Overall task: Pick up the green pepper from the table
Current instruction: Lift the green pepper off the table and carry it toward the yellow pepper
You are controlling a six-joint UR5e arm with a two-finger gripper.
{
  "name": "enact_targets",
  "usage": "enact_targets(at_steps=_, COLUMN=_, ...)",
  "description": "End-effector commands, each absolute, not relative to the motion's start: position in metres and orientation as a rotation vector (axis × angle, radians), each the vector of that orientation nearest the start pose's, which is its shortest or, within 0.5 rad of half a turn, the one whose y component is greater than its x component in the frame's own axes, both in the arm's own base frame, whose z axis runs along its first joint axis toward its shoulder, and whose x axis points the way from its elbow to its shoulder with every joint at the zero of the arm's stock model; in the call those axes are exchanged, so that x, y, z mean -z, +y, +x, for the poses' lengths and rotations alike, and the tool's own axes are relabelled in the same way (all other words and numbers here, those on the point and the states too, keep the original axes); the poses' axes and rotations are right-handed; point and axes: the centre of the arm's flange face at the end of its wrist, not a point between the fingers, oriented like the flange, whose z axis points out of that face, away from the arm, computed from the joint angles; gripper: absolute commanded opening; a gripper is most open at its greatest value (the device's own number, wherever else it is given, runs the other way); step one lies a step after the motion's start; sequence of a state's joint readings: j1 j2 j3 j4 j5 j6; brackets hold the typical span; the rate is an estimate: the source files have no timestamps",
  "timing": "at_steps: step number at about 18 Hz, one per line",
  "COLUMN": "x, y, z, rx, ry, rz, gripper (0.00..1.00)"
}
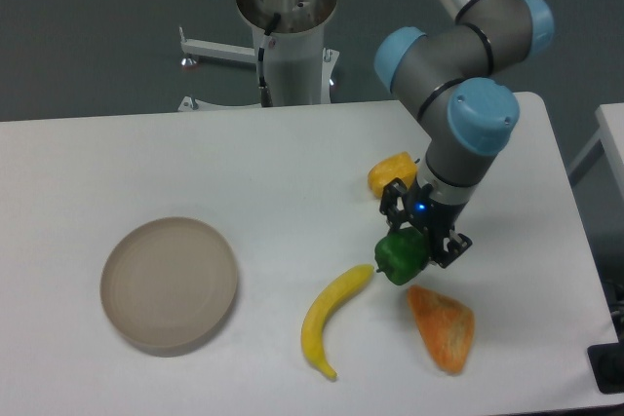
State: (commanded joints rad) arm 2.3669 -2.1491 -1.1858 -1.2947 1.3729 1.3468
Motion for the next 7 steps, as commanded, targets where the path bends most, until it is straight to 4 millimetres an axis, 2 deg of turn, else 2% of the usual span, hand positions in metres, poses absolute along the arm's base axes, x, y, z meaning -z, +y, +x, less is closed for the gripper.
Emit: enact_targets(at_steps=7, x=-0.3519, y=0.6179, z=-0.4125, rx=0.028, ry=0.805, rz=-2.812, gripper=0.36)
